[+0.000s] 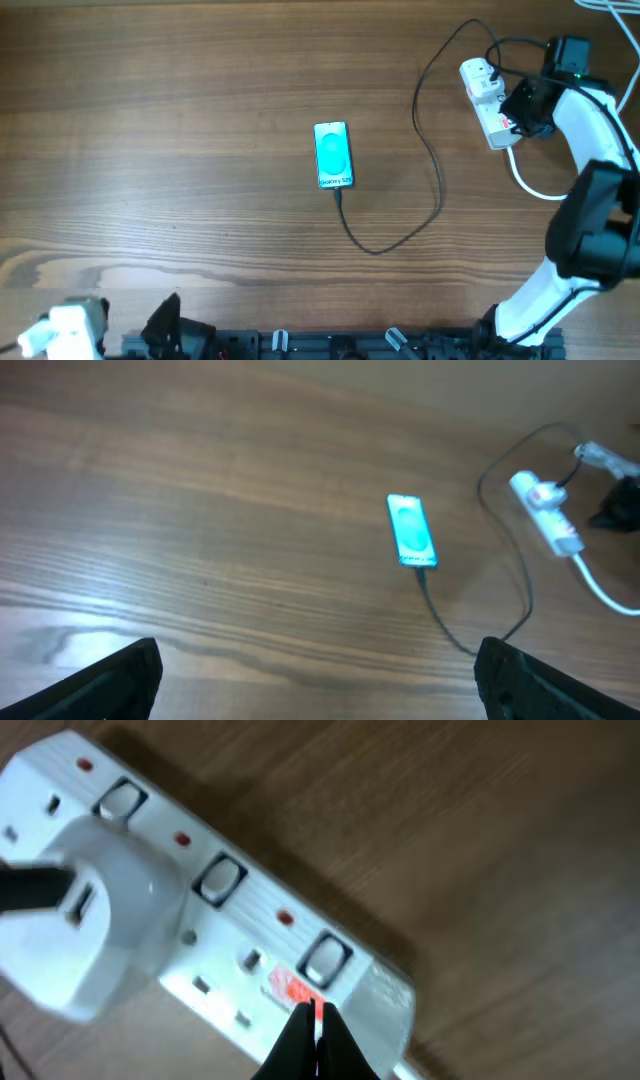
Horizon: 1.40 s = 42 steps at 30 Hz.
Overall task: Plug charger to phone and switch on socket
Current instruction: 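Move the right gripper over the white power strip's switch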
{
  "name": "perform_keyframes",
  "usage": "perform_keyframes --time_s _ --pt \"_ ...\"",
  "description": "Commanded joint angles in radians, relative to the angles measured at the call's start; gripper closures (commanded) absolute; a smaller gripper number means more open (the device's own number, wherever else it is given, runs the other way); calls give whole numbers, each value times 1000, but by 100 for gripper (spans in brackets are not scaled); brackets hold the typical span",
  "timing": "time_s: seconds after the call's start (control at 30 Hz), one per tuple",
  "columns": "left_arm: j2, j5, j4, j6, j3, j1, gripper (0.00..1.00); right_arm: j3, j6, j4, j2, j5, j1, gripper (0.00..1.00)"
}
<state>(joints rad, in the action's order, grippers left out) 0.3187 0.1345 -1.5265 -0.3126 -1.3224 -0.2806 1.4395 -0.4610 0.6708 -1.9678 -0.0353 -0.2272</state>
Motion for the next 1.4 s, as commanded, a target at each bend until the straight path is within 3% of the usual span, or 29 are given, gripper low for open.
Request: perform_keyframes --time_s 0.0,0.33,0.8,1.37 --pt "-88 17 5 13 7 23 0 94 16 -17 -23 -12 -4 95" --pt "-306 17 26 13 47 110 0 96 10 -106 -77 14 2 95" --pt "-308 17 26 13 47 110 0 96 8 -190 -161 13 62 96" --pt "-308 17 26 13 47 110 0 97 23 -178 -187 6 91 95"
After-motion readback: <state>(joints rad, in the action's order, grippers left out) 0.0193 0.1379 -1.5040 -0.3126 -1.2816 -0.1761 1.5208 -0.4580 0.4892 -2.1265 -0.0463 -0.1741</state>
